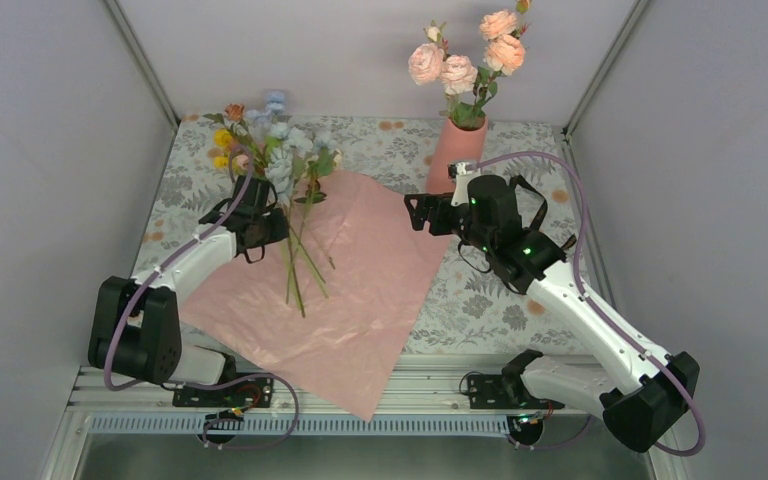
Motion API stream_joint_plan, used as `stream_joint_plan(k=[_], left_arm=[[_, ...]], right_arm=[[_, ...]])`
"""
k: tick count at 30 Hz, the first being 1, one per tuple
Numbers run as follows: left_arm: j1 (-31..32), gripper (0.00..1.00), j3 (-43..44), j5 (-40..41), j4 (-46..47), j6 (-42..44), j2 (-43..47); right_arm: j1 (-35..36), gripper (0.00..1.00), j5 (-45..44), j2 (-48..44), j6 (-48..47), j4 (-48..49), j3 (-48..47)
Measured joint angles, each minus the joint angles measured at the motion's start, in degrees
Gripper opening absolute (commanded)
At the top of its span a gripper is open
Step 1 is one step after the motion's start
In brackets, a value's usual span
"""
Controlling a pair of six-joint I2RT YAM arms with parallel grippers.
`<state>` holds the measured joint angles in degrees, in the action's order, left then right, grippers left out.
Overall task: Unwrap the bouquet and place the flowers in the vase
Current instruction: Pick up the fake flower from the wrapping paper.
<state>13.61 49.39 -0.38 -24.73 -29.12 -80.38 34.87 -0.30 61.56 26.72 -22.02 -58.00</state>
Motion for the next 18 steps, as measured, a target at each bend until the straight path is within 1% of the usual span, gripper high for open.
stream_joint_plan(k=[11, 14, 18], left_arm=[[0.0, 0.02, 2.2, 0.9, -4.7, 1.7, 1.0], [0.0, 0.02, 4.0, 2.0, -7.2, 2.1, 1.0], [0.0, 0.02, 6.1, 2.7, -8.4, 2.9, 1.3]], right_arm=[[0.3, 0.96, -0.2, 0.0, 0.0, -0.1, 0.0], [0.4, 0.96, -0.2, 0.0, 0.1, -0.4, -0.3], [0.7, 0.96, -0.2, 0.0, 0.1, -0.5, -0.6]])
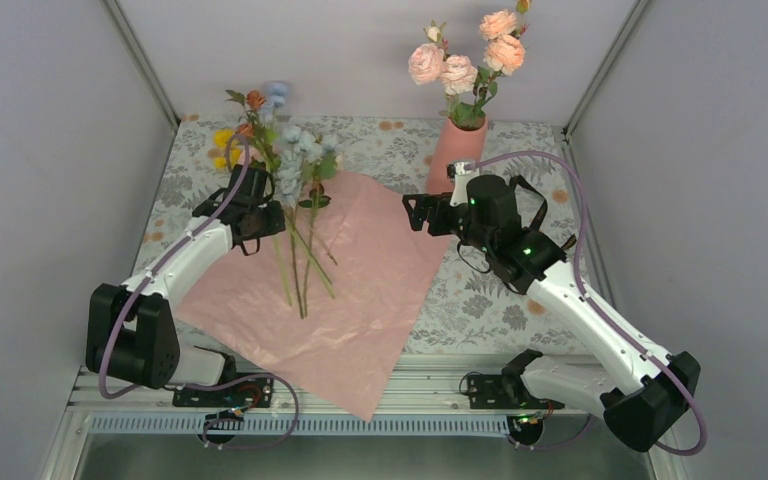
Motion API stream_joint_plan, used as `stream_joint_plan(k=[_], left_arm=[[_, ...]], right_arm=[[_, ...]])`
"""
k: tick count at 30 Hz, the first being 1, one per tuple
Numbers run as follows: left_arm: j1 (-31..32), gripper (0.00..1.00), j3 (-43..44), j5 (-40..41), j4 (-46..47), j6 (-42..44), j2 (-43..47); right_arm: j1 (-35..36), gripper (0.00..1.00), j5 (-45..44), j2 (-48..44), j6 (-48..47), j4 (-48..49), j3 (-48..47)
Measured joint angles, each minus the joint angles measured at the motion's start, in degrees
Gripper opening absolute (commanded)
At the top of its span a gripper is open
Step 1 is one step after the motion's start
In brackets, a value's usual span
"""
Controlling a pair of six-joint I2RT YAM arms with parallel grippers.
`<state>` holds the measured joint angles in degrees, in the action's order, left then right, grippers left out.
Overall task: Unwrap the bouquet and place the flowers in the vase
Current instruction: Pick up the fake flower from the wrapping paper.
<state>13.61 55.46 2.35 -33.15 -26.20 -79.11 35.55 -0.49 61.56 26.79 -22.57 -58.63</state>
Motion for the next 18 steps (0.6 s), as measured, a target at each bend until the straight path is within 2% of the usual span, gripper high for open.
stream_joint_plan(k=[18], left_arm=[[0.0, 0.02, 2.8, 3.3, -6.7, 0.5, 3.1]], right_arm=[[1.3, 0.97, 0.0, -0.2, 0.7, 0.0, 0.0]])
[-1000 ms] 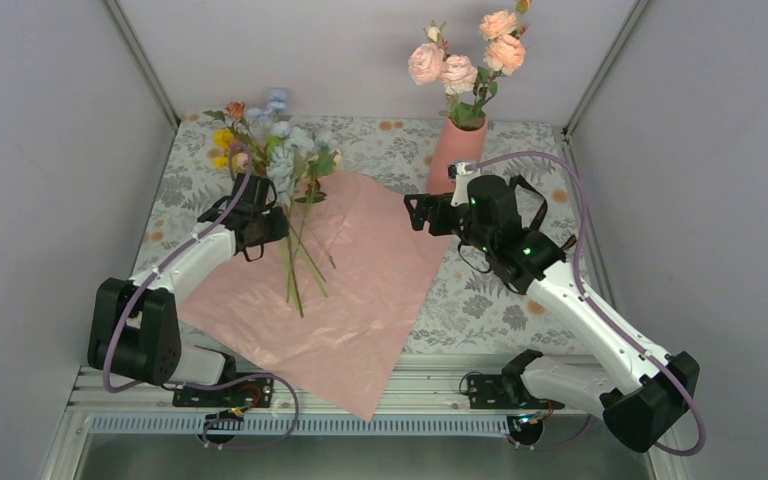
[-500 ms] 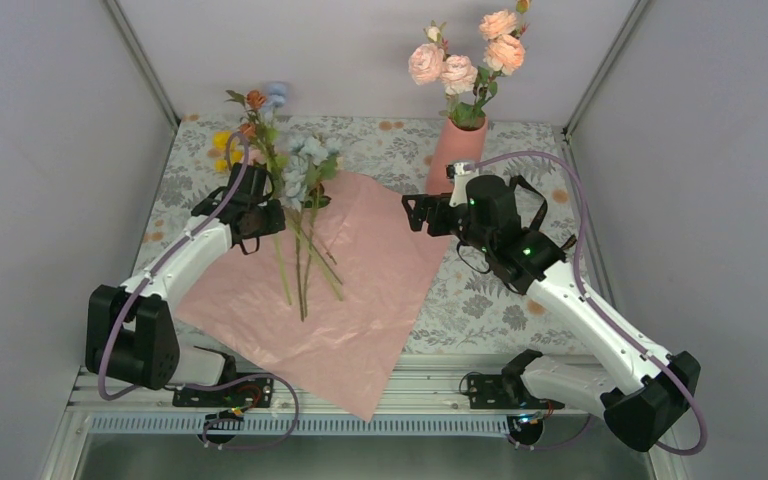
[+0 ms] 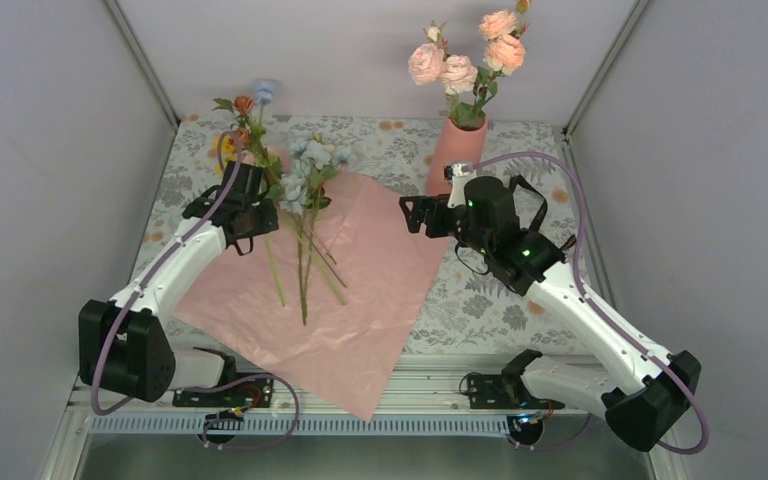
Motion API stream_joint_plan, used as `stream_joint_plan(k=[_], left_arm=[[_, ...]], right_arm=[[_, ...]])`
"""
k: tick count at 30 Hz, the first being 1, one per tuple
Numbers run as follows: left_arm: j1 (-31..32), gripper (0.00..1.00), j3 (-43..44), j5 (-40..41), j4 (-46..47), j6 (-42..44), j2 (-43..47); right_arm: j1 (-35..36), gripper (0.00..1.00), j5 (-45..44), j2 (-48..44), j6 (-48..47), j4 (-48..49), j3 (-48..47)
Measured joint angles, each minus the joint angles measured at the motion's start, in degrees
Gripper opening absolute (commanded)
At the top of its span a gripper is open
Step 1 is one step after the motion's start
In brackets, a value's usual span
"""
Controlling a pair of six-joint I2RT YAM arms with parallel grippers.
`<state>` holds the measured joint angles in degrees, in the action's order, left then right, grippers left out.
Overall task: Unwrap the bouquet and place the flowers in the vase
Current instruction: Pick up the fake flower from the wrapping paper.
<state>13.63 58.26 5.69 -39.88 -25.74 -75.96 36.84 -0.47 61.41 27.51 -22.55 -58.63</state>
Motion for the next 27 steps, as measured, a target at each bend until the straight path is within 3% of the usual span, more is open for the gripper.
stream_joint_plan(k=[27], left_arm=[[0.0, 0.02, 7.1, 0.5, -1.4, -1.9, 11.1]], right_arm=[[1.6, 0.97, 0.7, 0.8, -0.3, 0.0, 0.0]])
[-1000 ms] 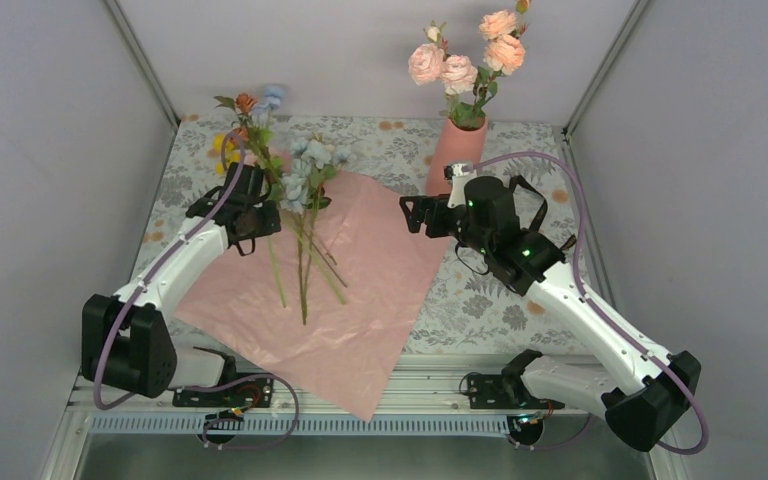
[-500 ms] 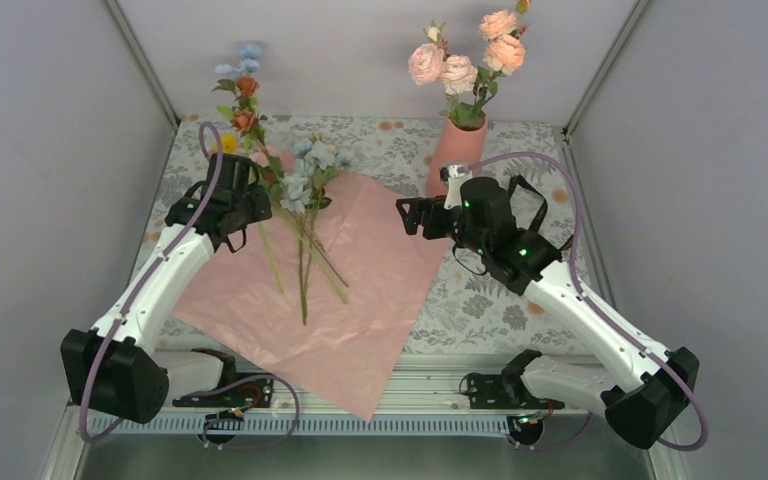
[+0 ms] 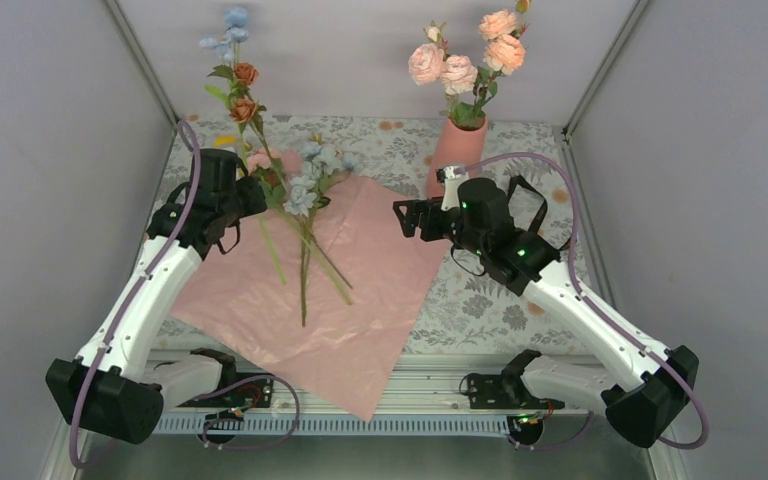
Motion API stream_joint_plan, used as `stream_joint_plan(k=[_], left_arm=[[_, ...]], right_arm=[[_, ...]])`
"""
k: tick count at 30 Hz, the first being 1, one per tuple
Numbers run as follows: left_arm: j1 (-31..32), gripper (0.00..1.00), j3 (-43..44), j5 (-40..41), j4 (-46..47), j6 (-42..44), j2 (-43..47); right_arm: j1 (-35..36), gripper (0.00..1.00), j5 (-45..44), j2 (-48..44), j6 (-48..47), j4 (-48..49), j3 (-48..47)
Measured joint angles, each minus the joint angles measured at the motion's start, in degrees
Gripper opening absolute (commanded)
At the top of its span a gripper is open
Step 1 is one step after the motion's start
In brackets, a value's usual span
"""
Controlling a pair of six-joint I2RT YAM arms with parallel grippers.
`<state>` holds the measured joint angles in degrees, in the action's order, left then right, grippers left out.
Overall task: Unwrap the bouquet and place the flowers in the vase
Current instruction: Pick up the fake flower from the wrapping paper.
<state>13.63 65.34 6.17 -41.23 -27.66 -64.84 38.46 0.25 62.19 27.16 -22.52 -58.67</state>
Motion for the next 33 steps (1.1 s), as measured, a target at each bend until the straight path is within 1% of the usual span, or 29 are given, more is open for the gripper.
stream_joint_plan(k=[6, 16, 24, 33], left_arm=[[0.0, 0.02, 0.0, -0.7, 1.0, 0.4, 0.9], [0.0, 0.02, 0.0, -4.0, 3.0, 2.0, 4.9], [0.0, 0.02, 0.5, -10.7, 4.1, 4.5, 6.9], [0.0, 0.02, 1.9, -13.9, 6.2, 5.4, 10.7]], right_arm=[[0.3, 0.96, 0.2, 0.3, -0.4, 0.0, -0.3], [0.5, 0.94, 1.8, 2.2, -0.7, 0.0, -1.4], [0.7, 0.93, 4.3, 2.7, -0.6, 1.0, -1.4], [0.9, 0.92, 7.3, 2.7, -0.2, 2.6, -1.7]])
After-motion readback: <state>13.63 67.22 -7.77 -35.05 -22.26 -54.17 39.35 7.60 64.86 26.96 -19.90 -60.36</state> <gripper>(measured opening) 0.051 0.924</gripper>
